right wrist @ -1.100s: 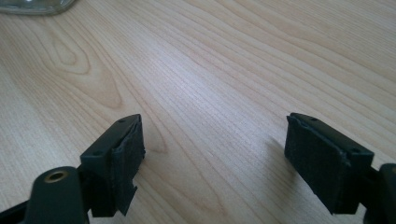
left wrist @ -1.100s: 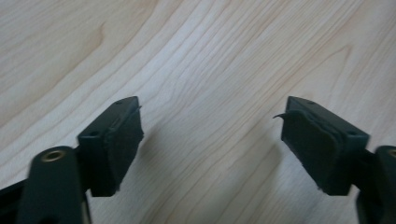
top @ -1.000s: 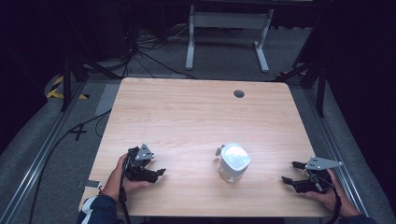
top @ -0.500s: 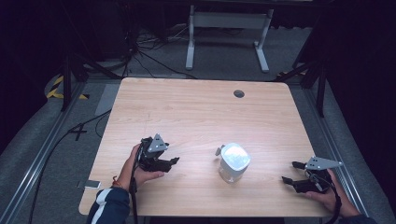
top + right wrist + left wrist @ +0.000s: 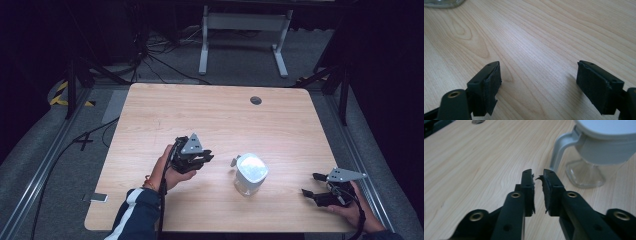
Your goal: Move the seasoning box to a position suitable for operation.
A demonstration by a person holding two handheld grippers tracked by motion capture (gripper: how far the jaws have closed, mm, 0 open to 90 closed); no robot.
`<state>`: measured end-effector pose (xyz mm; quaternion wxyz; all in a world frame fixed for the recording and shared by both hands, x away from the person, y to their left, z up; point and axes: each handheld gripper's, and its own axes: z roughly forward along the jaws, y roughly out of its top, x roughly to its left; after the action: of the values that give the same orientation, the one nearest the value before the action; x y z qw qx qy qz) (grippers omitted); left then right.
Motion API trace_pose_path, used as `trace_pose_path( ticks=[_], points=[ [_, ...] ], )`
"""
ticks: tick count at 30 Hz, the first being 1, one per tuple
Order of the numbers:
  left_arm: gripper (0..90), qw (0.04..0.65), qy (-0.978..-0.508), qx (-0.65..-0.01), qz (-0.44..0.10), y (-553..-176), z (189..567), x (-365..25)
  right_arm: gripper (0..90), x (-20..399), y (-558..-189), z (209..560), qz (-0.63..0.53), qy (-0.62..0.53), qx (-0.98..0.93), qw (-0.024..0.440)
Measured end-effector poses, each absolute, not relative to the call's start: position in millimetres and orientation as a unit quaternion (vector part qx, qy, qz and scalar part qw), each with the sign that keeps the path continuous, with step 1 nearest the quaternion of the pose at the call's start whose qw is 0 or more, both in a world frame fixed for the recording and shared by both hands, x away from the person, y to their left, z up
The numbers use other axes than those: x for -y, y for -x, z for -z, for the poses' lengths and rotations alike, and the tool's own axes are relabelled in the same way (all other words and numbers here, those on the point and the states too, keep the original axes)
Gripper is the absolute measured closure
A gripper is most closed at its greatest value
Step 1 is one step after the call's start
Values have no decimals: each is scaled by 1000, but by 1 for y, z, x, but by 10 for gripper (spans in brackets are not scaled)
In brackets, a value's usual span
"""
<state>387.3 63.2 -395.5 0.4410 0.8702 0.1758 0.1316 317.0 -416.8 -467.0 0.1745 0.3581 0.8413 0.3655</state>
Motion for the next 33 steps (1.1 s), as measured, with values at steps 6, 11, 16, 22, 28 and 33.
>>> trace_pose_path(
  ticks=[6, 11, 16, 22, 28, 33],
  points=[
    [877, 463, -864, -156, -123, -388, 386, -44, 199, 417, -317, 467, -366, -358, -841, 174],
    [894, 481, -857, -140, -118, -388, 379, -30, 199, 417, -317, 467, -366, -358, -841, 174],
    [895, 499, -851, -126, -106, -390, 373, -17, 199, 417, -317, 467, -365, -358, -841, 174],
    [896, 505, -850, -113, -99, -390, 372, -6, 199, 417, -317, 467, -365, -358, -841, 174],
    [896, 499, -854, -113, -92, -392, 375, 3, 199, 416, -317, 467, -365, -360, -841, 175],
    [896, 498, -855, -109, -94, -393, 376, 5, 199, 416, -317, 467, -365, -360, -841, 175]
  ],
)
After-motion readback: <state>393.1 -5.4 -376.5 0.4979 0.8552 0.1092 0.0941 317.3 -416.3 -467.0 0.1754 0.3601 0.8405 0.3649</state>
